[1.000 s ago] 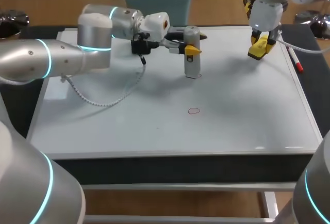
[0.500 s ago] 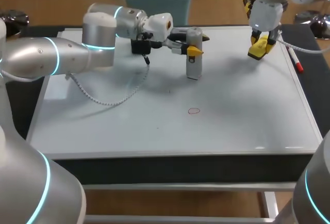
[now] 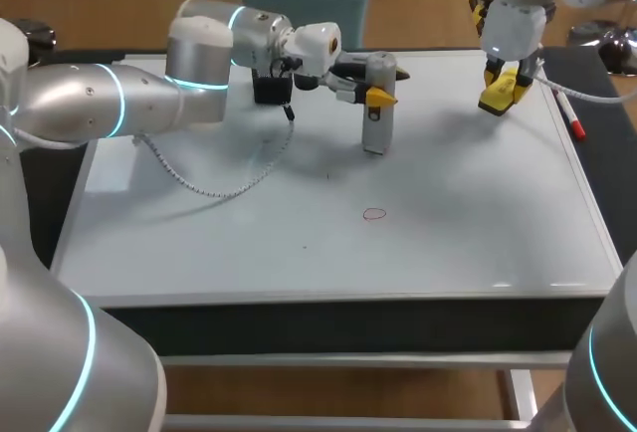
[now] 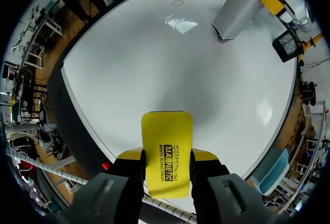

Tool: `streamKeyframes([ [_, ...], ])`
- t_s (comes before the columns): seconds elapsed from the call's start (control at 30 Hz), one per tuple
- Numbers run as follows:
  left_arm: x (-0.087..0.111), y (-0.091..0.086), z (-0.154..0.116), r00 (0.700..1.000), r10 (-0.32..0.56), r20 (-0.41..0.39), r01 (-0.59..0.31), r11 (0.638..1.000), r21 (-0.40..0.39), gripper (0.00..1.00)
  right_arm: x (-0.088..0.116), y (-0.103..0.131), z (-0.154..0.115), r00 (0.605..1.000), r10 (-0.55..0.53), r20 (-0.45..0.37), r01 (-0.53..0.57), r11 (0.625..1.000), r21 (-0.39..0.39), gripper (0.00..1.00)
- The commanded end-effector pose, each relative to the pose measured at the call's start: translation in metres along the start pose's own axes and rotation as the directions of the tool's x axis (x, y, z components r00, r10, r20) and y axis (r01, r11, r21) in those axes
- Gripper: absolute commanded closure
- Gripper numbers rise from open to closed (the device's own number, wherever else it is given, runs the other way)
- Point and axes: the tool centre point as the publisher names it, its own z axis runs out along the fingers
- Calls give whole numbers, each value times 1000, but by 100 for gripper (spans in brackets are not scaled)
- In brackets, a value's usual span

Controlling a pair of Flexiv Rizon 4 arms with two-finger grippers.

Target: Pick up the inspection probe, press it on each red-marked spot on the whiteboard one by one, put down the probe, pick up the eraser, and wipe off all the red marks.

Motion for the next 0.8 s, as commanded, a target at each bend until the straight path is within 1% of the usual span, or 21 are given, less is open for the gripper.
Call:
streamKeyframes([
  [0.03, -5, 3, -1, 1000, -3, -20, 3, 1000, 7, 100, -1, -1, -1, 1000, -2, -4, 2, 1000, 1, 100],
  [0.3, -8, 7, -2, 1000, -14, -20, 14, 1000, 0, 100, -1, -1, -1, 1000, -2, -4, 2, 1000, 1, 100],
  [0.8, -8, 8, 0, 999, -18, -26, 18, 1000, -1, 100, -1, -1, -1, 1000, -2, -4, 2, 1000, 1, 100],
])
